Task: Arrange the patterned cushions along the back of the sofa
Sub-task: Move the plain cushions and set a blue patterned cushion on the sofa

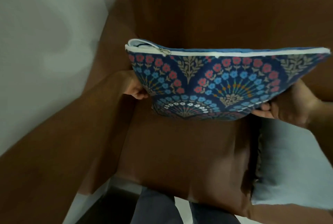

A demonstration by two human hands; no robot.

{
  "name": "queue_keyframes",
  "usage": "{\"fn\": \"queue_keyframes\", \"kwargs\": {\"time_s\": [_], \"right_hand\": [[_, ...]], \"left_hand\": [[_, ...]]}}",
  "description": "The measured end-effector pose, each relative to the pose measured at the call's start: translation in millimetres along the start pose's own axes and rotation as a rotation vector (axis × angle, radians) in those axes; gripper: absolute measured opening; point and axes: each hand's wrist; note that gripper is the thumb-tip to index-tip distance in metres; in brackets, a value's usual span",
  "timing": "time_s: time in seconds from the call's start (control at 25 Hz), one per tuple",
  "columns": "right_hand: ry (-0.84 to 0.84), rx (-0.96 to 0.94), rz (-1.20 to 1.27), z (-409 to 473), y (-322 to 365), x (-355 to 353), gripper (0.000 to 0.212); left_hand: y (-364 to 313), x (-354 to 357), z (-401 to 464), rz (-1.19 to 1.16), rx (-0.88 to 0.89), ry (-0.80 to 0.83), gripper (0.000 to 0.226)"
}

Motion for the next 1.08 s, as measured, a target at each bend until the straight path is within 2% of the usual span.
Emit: {"fn": "queue_keyframes", "kwargs": {"time_s": [0.08, 0.16, 0.28, 0.36, 0.44, 0.48, 0.52, 0.64, 0.68, 0.72, 0.8, 0.84, 0.88, 0.96, 1.08], "right_hand": [[-0.070, -0.016, -0.047, 15, 10, 0, 0.062], [-0.116, -0.035, -0.057, 26, 10, 7, 0.075], [-0.265, -0.121, -0.147, 43, -3, 12, 0.089], [-0.380, -0.307, -0.188, 63, -24, 15, 0.084], [-0.351, -0.487, -0.131, 80, -49, 22, 0.069], [-0.344, -0.517, -0.133, 83, -58, 26, 0.067], [-0.363, -0.511, -0.144, 84, -63, 28, 0.074], [-0.466, -0.588, -0.150, 87, -66, 21, 0.107], [-0.487, -0.629, -0.155, 90, -64, 19, 0.106], [-0.485, -0.655, -0.148, 92, -63, 19, 0.096], [-0.434, -0.674, -0.142, 89, -63, 28, 0.063], [-0.432, -0.683, -0.161, 78, -62, 35, 0.055], [-0.458, -0.722, -0.180, 64, -60, 41, 0.058], [-0.509, -0.883, -0.254, 29, -48, 48, 0.083], [-0.432, -1.131, -0.497, -8, -19, 54, 0.082]], "left_hand": [[0, 1, 9, -0.156, 0.038, -0.031, 0.037], [6, 4, 21, -0.304, 0.109, -0.063, 0.046], [21, 19, 38, -0.450, 0.321, -0.252, 0.061], [32, 34, 47, -0.536, 0.600, -0.406, 0.057], [36, 54, 52, -0.656, 0.757, -0.372, 0.054], [37, 62, 52, -0.689, 0.760, -0.334, 0.056], [38, 69, 53, -0.674, 0.760, -0.321, 0.058], [42, 75, 49, -0.590, 0.766, -0.353, 0.068], [41, 73, 49, -0.587, 0.783, -0.356, 0.073], [40, 72, 50, -0.590, 0.796, -0.356, 0.079], [35, 73, 52, -0.630, 0.772, -0.329, 0.092], [35, 77, 52, -0.674, 0.745, -0.305, 0.097], [36, 81, 51, -0.746, 0.718, -0.281, 0.100], [42, 93, 47, -0.952, 0.677, -0.251, 0.092], [36, 107, 47, -1.165, 0.635, -0.260, 0.082]]}}
Point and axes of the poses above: each hand's wrist, its own z-axis towards the middle knuckle, its own x-axis out of the palm, y = z × x, and after that the axes turned 10 degrees about x, right-handed
